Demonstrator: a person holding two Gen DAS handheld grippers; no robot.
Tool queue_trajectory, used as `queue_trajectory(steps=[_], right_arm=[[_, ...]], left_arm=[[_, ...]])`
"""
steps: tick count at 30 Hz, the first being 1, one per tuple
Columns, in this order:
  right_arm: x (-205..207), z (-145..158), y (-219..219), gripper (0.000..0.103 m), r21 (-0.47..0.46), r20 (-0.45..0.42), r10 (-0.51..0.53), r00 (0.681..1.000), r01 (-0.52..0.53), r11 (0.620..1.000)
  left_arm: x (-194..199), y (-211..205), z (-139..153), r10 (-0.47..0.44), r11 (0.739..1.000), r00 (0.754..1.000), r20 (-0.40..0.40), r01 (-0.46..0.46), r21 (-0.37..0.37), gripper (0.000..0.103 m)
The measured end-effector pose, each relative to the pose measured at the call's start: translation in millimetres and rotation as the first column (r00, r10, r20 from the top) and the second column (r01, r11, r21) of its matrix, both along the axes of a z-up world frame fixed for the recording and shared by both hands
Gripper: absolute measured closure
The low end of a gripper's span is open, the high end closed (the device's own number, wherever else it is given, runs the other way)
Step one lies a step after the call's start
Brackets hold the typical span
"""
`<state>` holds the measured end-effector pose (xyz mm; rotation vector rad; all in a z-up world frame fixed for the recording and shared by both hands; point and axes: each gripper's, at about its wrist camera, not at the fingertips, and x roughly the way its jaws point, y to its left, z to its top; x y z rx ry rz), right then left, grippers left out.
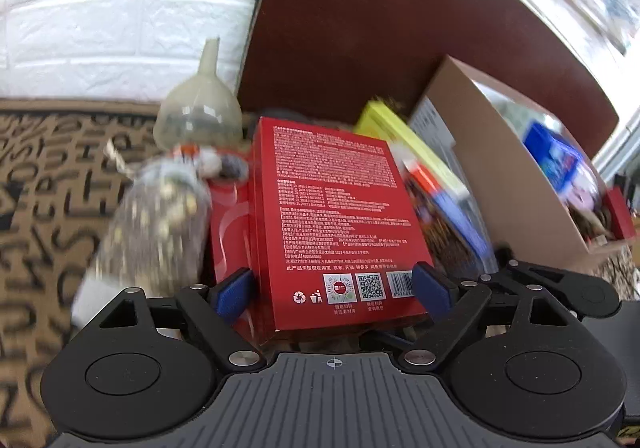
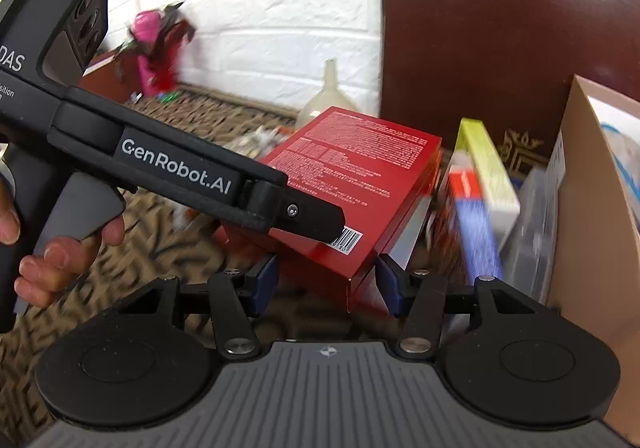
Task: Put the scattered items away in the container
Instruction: 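Move the right gripper to the stacked red boxes and grasp the top one, then lift the red box and carry it over the cardboard box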
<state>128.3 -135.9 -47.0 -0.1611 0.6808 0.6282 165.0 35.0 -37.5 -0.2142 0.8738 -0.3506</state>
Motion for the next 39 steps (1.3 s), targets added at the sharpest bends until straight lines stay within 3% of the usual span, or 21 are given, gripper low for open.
queue_trajectory(steps=[7, 11, 13, 15, 19, 26, 32, 39], right_arm=[[-81.7, -10.6, -26.1, 0.044, -0.02, -0.058, 0.028, 0.998, -0.029, 0.999], [-118.4, -11.5, -35.8, 0.04, -0.039, -0.032, 0.066, 0.997, -0.067, 0.997], [-121.7, -9.9, -36.9, 0.025, -0.039, -0.007, 0.075, 0.997, -0.075, 0.996], [-120.3, -7.9, -34.5, 0.021, -0.064, 0.023, 0.068, 0.997, -0.067, 0.996], [-111.8, -11.1, -32.0, 0.021, -0.087, 0.041, 0.078, 0.996, -0.075, 0.993], [-95.5, -22.8, -27.9, 0.02, -0.042, -0.026, 0.1, 0.995, -0.101, 0.994], [-96.9, -22.7, -24.5, 0.02, -0.04, -0.03, 0.085, 0.996, -0.086, 0.995], [-117.7, -7.7, -37.4, 0.022, 0.004, -0.023, 0.052, 0.998, -0.052, 0.999]], left_arm=[[-82.7, -13.4, -16.1, -0.059, 0.998, 0.996, -0.062, 0.057, -0.038, 0.013], [-111.3, -12.8, -23.5, -0.069, 0.994, 0.994, -0.081, 0.062, -0.088, 0.012], [-110.5, -9.9, -24.7, -0.053, 0.995, 0.995, -0.084, 0.045, -0.091, 0.011], [-105.0, -4.6, -22.7, -0.013, 0.997, 0.996, -0.093, 0.005, -0.081, 0.01], [-88.1, -2.0, -22.2, -0.016, 0.998, 0.995, -0.095, 0.01, -0.063, 0.007], [-74.2, -14.8, -29.7, -0.142, 0.988, 0.985, -0.102, 0.135, -0.073, 0.002], [-77.1, -21.8, -29.5, -0.131, 0.991, 0.988, -0.084, 0.128, -0.042, 0.003], [-98.7, -26.5, -9.0, -0.096, 0.995, 0.994, -0.059, 0.095, -0.028, 0.007]])
